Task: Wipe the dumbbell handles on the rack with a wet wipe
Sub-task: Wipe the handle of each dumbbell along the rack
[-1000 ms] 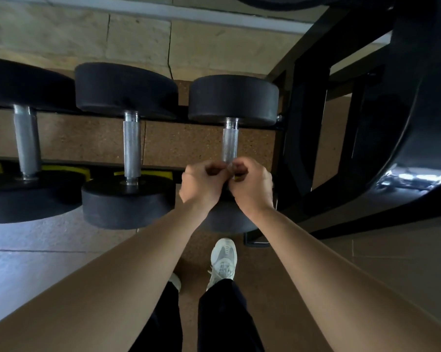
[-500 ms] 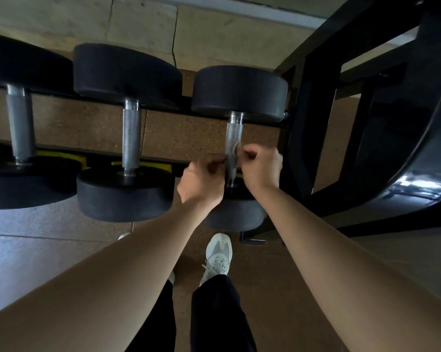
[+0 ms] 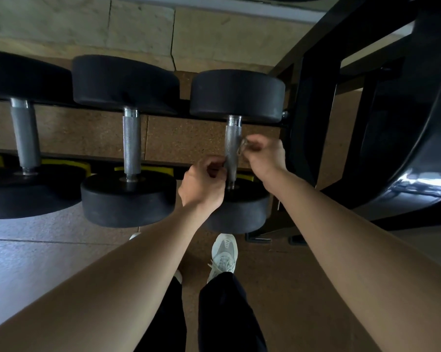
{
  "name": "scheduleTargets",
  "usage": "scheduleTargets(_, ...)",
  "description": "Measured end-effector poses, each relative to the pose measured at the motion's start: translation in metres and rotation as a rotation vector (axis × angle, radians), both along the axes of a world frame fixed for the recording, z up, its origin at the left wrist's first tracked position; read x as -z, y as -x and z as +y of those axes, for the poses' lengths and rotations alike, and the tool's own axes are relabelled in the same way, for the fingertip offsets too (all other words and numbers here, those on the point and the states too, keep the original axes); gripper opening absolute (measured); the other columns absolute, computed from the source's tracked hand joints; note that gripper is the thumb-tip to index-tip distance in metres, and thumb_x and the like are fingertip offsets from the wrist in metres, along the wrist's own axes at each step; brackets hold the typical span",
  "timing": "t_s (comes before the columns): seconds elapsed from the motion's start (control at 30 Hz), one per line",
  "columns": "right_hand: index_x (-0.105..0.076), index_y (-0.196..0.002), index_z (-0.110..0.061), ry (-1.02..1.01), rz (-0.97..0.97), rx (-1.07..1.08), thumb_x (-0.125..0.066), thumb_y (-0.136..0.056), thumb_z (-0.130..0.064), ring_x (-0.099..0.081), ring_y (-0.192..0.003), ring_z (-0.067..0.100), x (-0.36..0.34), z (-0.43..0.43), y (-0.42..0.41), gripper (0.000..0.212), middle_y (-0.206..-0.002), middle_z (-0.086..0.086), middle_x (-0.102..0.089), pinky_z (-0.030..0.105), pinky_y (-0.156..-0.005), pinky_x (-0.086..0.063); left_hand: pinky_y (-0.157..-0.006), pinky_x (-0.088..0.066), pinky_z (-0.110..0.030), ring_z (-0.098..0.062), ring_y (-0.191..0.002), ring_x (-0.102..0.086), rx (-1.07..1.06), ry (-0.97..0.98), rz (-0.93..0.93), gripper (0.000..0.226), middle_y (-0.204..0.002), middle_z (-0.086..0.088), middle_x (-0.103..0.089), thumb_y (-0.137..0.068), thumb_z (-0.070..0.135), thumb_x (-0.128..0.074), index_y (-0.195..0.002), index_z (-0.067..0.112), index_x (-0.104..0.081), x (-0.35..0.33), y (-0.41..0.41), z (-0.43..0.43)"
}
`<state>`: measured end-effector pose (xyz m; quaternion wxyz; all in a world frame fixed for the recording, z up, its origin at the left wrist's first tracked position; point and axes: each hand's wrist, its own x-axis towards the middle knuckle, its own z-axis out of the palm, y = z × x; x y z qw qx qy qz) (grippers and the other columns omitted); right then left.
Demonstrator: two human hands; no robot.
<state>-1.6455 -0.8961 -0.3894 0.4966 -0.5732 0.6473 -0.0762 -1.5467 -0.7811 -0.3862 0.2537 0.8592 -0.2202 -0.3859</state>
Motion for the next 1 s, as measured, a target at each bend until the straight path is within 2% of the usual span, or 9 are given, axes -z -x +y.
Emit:
scheduleTargets(0.1,-0.076,-0.102,-0.02,0.01,0.069,-0.094,-0.075,-0.09,-0.017,-0.069,-0.093,0.008,0.004,0.019,0.011,0.013,-0.099,-0.006,-0.074,0.023,-0.082,-0.056,-0.088,-0.056,-0.04,-0.01,-0.101,-0.066,0.021,0.011,0.014,0.012,-0.088,0.024,-0.062,-0.093,0.048,-0.064,-0.104,0.05,-0.066,0.0,-0.001,0.002)
scheduleTargets(0.27,-0.079,-0.101,-0.018,-0.049,0.12,-0.275,-0.078,-0.089,-0.027,-0.068,-0.09,0.009,-0.002,0.038,0.028,0.015,-0.098,-0.004,-0.075,0.018,-0.074,-0.053,-0.091,-0.056,-0.043,-0.005,-0.103,-0.065,0.064,0.068,0.081,0.02,-0.102,0.026,-0.067,-0.093,0.043,-0.066,-0.112,0.048,-0.065,-0.003,-0.004,0.005)
scheduleTargets(0.37,-0.079,-0.092,-0.018,-0.025,0.035,-0.137,-0.083,-0.083,-0.029,-0.069,-0.085,0.006,-0.012,0.029,0.021,0.015,-0.088,-0.007,-0.074,0.019,-0.074,-0.053,-0.09,-0.057,-0.041,-0.002,-0.102,-0.065,0.11,0.159,0.113,0.032,-0.105,0.024,-0.068,-0.088,0.043,-0.072,-0.119,0.045,-0.063,-0.004,-0.007,0.006)
scheduleTargets(0.5,-0.078,-0.098,-0.013,-0.191,-0.172,-0.017,-0.081,-0.084,-0.015,-0.075,-0.085,0.013,-0.023,0.016,0.006,0.015,-0.091,0.001,-0.077,0.033,-0.08,-0.063,-0.088,-0.058,-0.027,0.002,-0.096,-0.068,0.258,0.309,0.149,0.051,-0.111,0.016,-0.07,-0.088,0.028,-0.077,-0.136,0.032,-0.06,-0.006,-0.013,0.0)
scheduleTargets(0.67,-0.075,-0.109,-0.009,-0.363,-0.259,0.02,-0.077,-0.085,-0.005,-0.076,-0.092,0.018,-0.022,0.008,0.0,0.024,-0.101,0.007,-0.077,0.03,-0.08,-0.062,-0.089,-0.058,-0.03,0.002,-0.095,-0.069,0.297,0.327,0.096,0.035,-0.102,0.014,-0.075,-0.086,0.026,-0.081,-0.119,0.03,-0.073,0.002,-0.031,-0.015)
scheduleTargets(0.73,-0.074,-0.108,-0.009,-0.365,-0.281,0.07,-0.076,-0.085,-0.001,-0.076,-0.093,0.018,-0.022,0.006,-0.002,0.024,-0.101,0.007,-0.076,0.029,-0.08,-0.062,-0.089,-0.058,-0.029,0.003,-0.094,-0.069,0.325,0.296,0.05,0.024,-0.101,0.015,-0.075,-0.087,0.029,-0.08,-0.11,0.029,-0.076,0.005,-0.04,-0.022)
scheduleTargets(0.83,-0.072,-0.102,-0.012,-0.25,-0.276,0.126,-0.076,-0.084,0.002,-0.075,-0.09,0.017,-0.019,0.002,-0.005,0.023,-0.1,0.007,-0.075,0.032,-0.081,-0.063,-0.082,-0.06,-0.034,0.0,-0.086,-0.069,0.314,0.245,-0.064,0.011,-0.093,0.017,-0.074,-0.09,0.035,-0.076,-0.099,0.03,-0.077,0.009,-0.052,-0.032)
scheduleTargets(0.93,-0.073,-0.1,-0.013,-0.088,-0.217,0.157,-0.077,-0.083,0.002,-0.074,-0.087,0.014,-0.014,-0.002,-0.011,0.023,-0.095,0.003,-0.075,0.03,-0.079,-0.063,-0.075,-0.057,-0.031,-0.007,-0.083,-0.069,0.198,0.199,-0.198,0.018,-0.092,0.013,-0.075,-0.092,0.045,-0.072,-0.096,0.027,-0.077,0.007,-0.052,-0.044)
scheduleTargets(1.0,-0.074,-0.098,-0.013,-0.022,-0.211,0.181,-0.078,-0.083,0.0,-0.074,-0.086,0.011,-0.011,-0.005,-0.017,0.02,-0.092,0.0,-0.076,0.029,-0.079,-0.063,-0.072,-0.052,-0.028,-0.009,-0.079,-0.067,0.057,0.129,-0.184,0.026,-0.086,0.009,-0.075,-0.091,0.048,-0.071,-0.09,0.023,-0.078,0.008,-0.048,-0.056)
